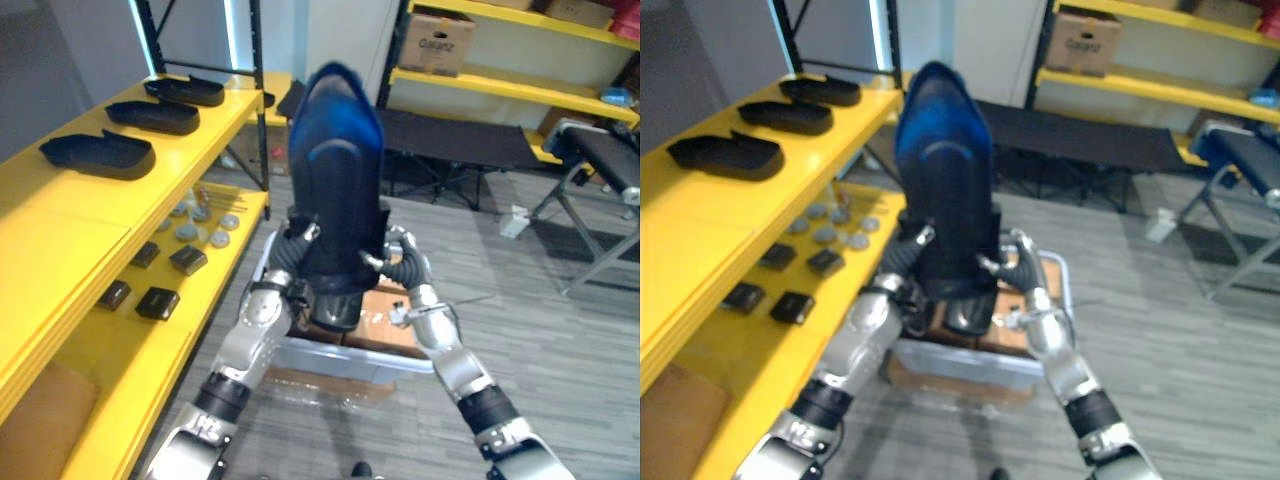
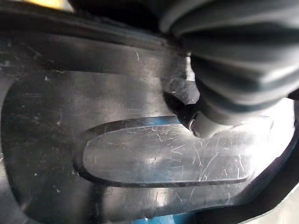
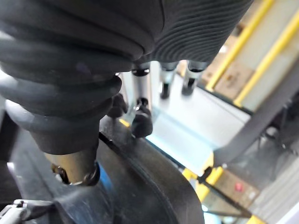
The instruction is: Walk over and take plastic housings, then place them on the shelf
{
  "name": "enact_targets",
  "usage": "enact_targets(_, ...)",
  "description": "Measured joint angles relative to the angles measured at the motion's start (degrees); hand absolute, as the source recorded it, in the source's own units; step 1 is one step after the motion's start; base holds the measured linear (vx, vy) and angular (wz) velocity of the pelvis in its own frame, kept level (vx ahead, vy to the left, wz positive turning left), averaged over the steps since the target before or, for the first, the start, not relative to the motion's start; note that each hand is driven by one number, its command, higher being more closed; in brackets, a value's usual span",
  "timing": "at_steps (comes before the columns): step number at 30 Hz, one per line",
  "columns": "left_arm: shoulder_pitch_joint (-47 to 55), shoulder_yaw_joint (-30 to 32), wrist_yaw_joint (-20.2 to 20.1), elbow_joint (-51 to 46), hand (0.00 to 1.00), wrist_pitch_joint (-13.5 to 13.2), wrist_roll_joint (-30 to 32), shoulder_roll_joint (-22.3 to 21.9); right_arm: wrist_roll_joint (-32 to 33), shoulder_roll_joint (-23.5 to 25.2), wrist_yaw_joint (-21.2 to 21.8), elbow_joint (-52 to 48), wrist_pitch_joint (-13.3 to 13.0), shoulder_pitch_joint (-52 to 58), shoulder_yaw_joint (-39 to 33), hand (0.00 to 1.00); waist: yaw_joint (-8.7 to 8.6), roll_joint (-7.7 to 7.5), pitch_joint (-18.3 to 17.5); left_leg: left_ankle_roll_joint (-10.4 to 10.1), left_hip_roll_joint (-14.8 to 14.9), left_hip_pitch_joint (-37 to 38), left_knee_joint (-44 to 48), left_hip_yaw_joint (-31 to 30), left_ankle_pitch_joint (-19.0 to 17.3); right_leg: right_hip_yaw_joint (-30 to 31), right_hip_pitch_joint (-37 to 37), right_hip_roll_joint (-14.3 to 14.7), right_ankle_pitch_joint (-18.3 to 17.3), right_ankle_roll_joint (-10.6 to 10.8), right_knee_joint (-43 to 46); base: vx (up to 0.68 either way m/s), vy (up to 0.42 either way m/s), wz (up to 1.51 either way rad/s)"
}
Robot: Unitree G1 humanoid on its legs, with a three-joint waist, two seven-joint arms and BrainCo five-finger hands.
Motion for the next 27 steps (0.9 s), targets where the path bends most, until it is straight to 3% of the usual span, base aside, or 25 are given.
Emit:
enact_targets(4,-0.88,0.14,3.13,-1.23,1.00,-0.75,11.55,-0.08,12.19,0.62,5.58,0.01,-2.58,1.80,-0.03,0.00,0.00,0.00,0.00,0.00,0.00,-0.03,-0.13,0.09,0.00,0.09,-0.14,0.01,-0.01,-0.01,0.00,0.00,0.000,0.00)
enact_targets(6,-0.87,0.19,6.61,-1.47,1.00,-2.00,17.57,-0.43,22.63,2.14,9.90,-0.01,-4.42,3.88,-1.05,0.00,-0.01,0.03,0.02,0.00,0.00,-0.04,-0.24,0.21,0.00,0.21,-0.28,0.02,-0.01,-0.01,0.00,0.00,0.000,0.00)
enact_targets(13,4.41,5.01,18.18,-1.01,1.00,-3.20,30.17,-3.53,35.98,5.86,20.15,-4.50,-12.03,9.61,-10.78,0.00,-0.36,0.33,0.22,0.00,0.01,0.25,-0.97,1.56,0.00,1.46,-1.05,0.07,-0.01,0.00,0.15,0.01,0.006,-0.09)
enact_targets(18,5.71,7.67,25.43,2.06,1.00,-2.66,33.02,-3.55,40.98,6.17,22.79,-8.39,-13.79,12.48,-16.04,0.00,-0.75,0.39,0.26,0.00,0.04,0.36,-1.13,1.86,0.00,1.81,-1.21,0.13,0.01,0.03,0.49,0.01,0.001,-0.02)
enact_targets(24,7.29,9.87,30.00,3.92,1.00,-2.19,34.37,-3.53,41.48,7.73,23.60,-12.30,-13.74,15.78,-17.17,0.00,-1.52,0.64,0.32,-0.05,0.07,1.32,-2.17,3.52,-0.08,3.60,-1.62,0.25,0.04,0.07,0.24,0.00,0.009,-0.15)
enact_targets(27,8.30,15.09,32.38,6.19,1.00,-2.01,33.08,-5.07,41.48,9.01,23.50,-12.39,-12.33,16.98,-20.43,0.00,-1.96,1.05,0.58,-0.21,0.20,2.04,-2.45,4.84,-0.25,4.63,-1.84,0.85,0.04,0.07,0.51,0.03,-0.011,-0.20)
